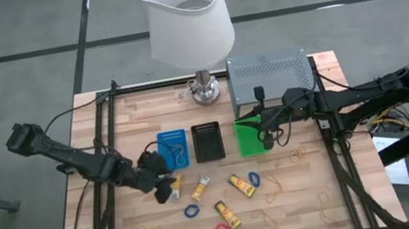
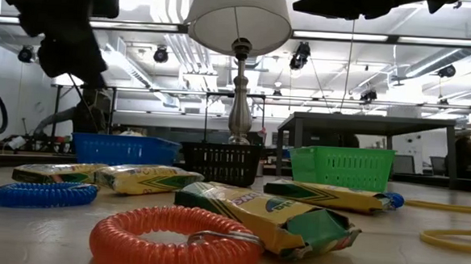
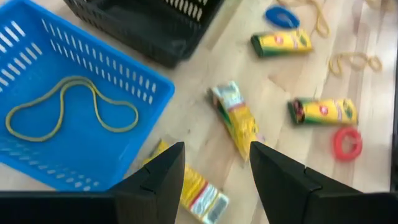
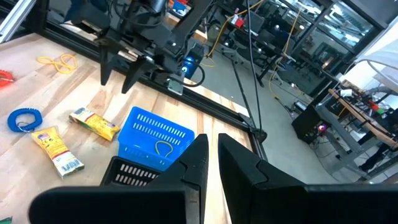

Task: Pick & Place Office Desk Supplies
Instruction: Put the yellow rubber band into the blue bin

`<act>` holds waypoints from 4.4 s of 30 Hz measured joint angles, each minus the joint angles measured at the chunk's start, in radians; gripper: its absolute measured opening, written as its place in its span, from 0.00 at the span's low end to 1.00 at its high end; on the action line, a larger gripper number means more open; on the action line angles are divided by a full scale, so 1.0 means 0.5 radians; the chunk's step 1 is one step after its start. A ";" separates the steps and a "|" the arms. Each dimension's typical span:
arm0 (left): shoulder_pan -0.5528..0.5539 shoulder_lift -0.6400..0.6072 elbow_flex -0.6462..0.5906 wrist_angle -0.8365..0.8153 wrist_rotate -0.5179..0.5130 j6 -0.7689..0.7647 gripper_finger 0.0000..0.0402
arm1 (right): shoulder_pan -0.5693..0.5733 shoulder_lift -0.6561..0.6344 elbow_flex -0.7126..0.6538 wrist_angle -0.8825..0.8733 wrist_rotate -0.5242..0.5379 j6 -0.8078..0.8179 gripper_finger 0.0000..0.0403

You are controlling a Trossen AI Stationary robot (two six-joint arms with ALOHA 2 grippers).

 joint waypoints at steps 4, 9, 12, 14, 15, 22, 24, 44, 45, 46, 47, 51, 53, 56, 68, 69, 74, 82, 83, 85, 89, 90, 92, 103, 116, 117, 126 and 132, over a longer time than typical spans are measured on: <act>-0.014 0.001 0.000 -0.071 0.152 0.027 0.47 | 0.000 0.000 0.000 0.001 0.000 0.000 0.08; -0.058 0.000 0.000 -0.173 0.275 -0.118 0.47 | 0.000 0.000 0.000 0.000 0.000 0.000 0.08; -0.130 0.001 0.000 -0.223 0.289 -0.337 0.47 | 0.000 0.000 0.000 0.000 0.000 0.000 0.08; -0.191 0.000 0.000 -0.236 0.289 -0.446 0.47 | 0.000 0.000 0.000 0.001 0.000 0.000 0.08; -0.222 0.001 0.000 -0.245 0.289 -0.489 0.47 | -0.001 0.000 0.000 0.001 0.000 0.000 0.08; -0.400 0.000 0.000 -0.445 0.288 -0.929 0.47 | 0.000 0.000 0.000 0.000 0.000 0.000 0.08; -0.436 0.001 0.000 -0.475 0.298 -1.067 0.47 | 0.000 0.000 0.000 0.000 0.000 0.000 0.08; -0.696 0.211 0.002 -0.302 0.651 -1.450 0.47 | 0.000 0.000 0.000 0.000 0.000 0.000 0.08; -0.709 0.257 0.019 -0.307 0.701 -1.448 0.46 | -0.001 0.000 0.000 0.001 0.000 0.000 0.08; -0.724 0.304 0.041 -0.307 0.747 -1.436 0.46 | 0.000 0.000 0.000 0.000 0.000 0.000 0.08; -0.740 0.352 0.068 -0.311 0.788 -1.419 0.45 | 0.000 0.000 0.000 0.001 0.000 0.000 0.08; -0.815 0.533 0.212 -0.388 0.916 -1.379 0.42 | -0.001 0.000 0.000 0.000 0.000 0.000 0.08; -0.850 0.609 0.294 -0.480 0.939 -1.350 0.41 | 0.000 0.000 0.000 0.001 0.000 0.000 0.08; -0.896 0.714 0.384 -0.544 0.945 -1.261 0.41 | 0.000 0.000 0.000 0.001 0.000 0.000 0.08; -0.965 0.827 0.291 -0.604 0.956 -1.147 0.41 | 0.000 0.000 0.000 0.001 0.000 0.000 0.08; -0.965 0.827 0.283 -0.595 0.945 -1.118 0.41 | 0.000 0.000 0.000 0.000 0.000 0.000 0.08; -0.965 0.826 0.260 -0.550 0.901 -1.045 0.41 | 0.000 0.000 0.000 0.001 0.000 0.000 0.08; -0.965 0.826 0.142 -0.387 0.899 -1.020 0.41 | -0.001 0.000 0.000 0.001 0.000 0.000 0.08; -0.965 0.826 0.126 -0.361 0.900 -1.020 0.41 | -0.001 0.000 0.000 0.000 0.000 0.000 0.08; -0.965 0.821 0.107 -0.332 0.901 -1.022 0.41 | 0.000 0.000 0.000 0.001 0.000 0.000 0.08; -0.965 0.820 0.103 -0.328 0.900 -1.043 0.39 | 0.000 0.000 0.000 0.001 0.000 0.000 0.08; -0.965 0.820 0.104 -0.329 0.900 -1.046 0.38 | 0.000 0.000 0.000 0.000 0.000 0.000 0.08; -0.966 0.822 0.103 -0.334 0.899 -1.059 0.35 | 0.000 0.000 0.000 0.001 0.000 0.000 0.08; -0.969 0.825 0.101 -0.322 0.886 -1.079 0.13 | 0.000 0.000 0.000 0.000 0.000 0.000 0.08; -0.969 0.820 0.111 -0.307 0.870 -1.072 0.01 | 0.000 0.000 0.000 0.001 0.000 0.000 0.08; -0.969 0.819 0.121 -0.292 0.867 -1.072 0.01 | 0.000 0.000 0.000 0.000 0.000 0.000 0.08; -0.969 0.722 0.199 -0.423 0.760 -1.063 0.01 | 0.000 0.000 0.000 0.001 0.000 0.000 0.08; -0.969 0.612 0.235 -0.520 0.540 -1.058 0.01 | 0.000 0.000 0.000 0.001 0.000 0.000 0.08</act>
